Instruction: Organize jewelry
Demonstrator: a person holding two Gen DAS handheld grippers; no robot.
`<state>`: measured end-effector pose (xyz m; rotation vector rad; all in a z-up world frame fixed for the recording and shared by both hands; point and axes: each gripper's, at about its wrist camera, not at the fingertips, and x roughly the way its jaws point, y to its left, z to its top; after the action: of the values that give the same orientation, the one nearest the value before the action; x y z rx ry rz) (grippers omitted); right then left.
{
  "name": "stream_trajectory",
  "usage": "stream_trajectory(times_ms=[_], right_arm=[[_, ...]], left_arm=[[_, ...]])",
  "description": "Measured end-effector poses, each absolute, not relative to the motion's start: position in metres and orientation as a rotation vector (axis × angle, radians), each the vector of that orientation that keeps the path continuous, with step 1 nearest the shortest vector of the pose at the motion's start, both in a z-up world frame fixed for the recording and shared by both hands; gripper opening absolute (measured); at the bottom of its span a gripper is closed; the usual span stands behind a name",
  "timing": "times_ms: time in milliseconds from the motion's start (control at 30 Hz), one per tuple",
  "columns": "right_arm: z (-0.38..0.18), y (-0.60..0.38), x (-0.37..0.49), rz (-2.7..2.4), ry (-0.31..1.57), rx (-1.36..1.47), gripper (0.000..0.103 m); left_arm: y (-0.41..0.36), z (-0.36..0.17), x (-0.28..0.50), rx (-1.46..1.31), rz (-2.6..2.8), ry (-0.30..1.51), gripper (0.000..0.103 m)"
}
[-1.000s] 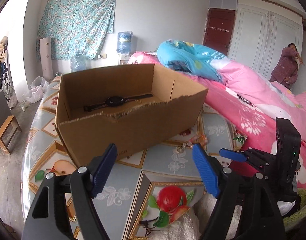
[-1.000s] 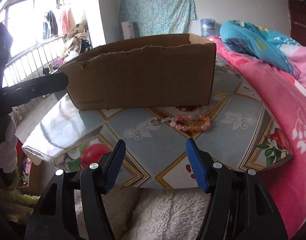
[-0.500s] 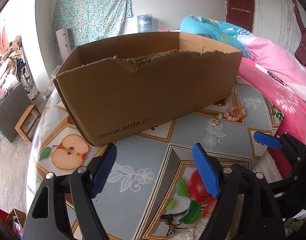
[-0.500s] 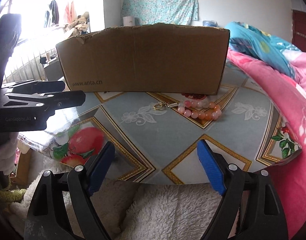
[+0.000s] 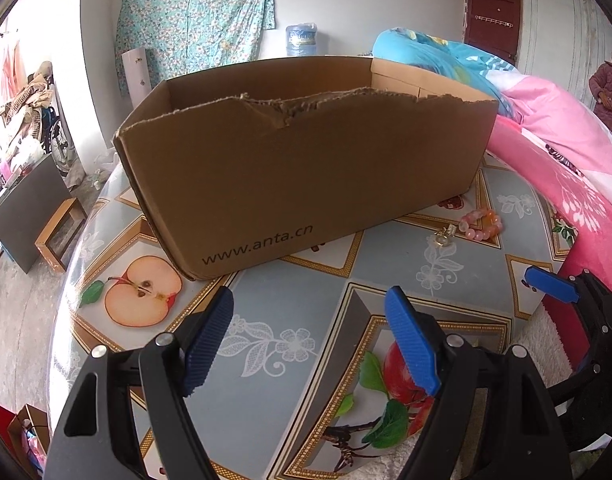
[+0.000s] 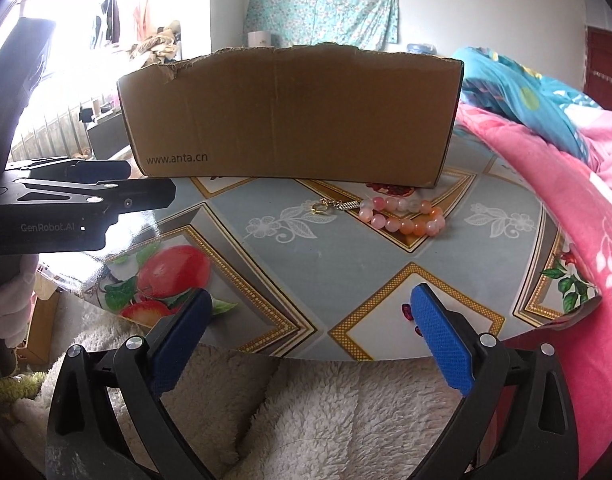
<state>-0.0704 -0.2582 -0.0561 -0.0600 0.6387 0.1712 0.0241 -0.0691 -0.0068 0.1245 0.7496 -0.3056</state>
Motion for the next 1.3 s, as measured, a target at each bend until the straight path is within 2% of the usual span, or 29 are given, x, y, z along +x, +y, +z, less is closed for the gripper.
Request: stream_trajectory(times_ms=[333, 367, 433, 533, 633, 700, 867, 1033, 1300], right_arm=[[-0.041, -0.292, -0.067, 0.062, 0.590, 0.040, 0.093], [-0.043, -0.295, -0.064, 0.054, 0.606, 0.050, 0.090], [-0.045, -0.299, -0.060, 0.046, 0.630, 0.069, 0.072], [-0.046, -0.304, -0.058, 0.024, 0.644, 0.076, 0.058], [-0.047, -0.305, -0.057, 0.022, 0.639, 0.084, 0.058], [-0.048, -0.304, -0.057, 0.021, 0.635, 0.078, 0.058], [-0.049, -0.304, -0.059, 0.026, 0.629, 0.085, 0.058], [-0.049, -0.306, -0.059, 0.031, 0.624, 0.095, 0.058], [-0.047, -0.310, -0.060, 0.042, 0.629, 0.103, 0.057]], left_arm=[[-0.095, 0.010, 0.034, 0.094, -0.472, 0.697, 0.076], [-0.102, 0.011, 0.037, 0.098, -0.494, 0.694, 0.076], [-0.116, 0.011, 0.042, 0.115, -0.536, 0.696, 0.071], [-0.138, 0.008, 0.051, 0.147, -0.586, 0.717, 0.060], [-0.154, 0.004, 0.058, 0.174, -0.622, 0.738, 0.048], [-0.162, 0.000, 0.064, 0.188, -0.632, 0.761, 0.034], [-0.177, -0.012, 0.071, 0.262, -0.624, 0.803, 0.017], [-0.184, -0.015, 0.071, 0.313, -0.603, 0.792, 0.010], [-0.174, -0.014, 0.072, 0.309, -0.584, 0.798, 0.010]])
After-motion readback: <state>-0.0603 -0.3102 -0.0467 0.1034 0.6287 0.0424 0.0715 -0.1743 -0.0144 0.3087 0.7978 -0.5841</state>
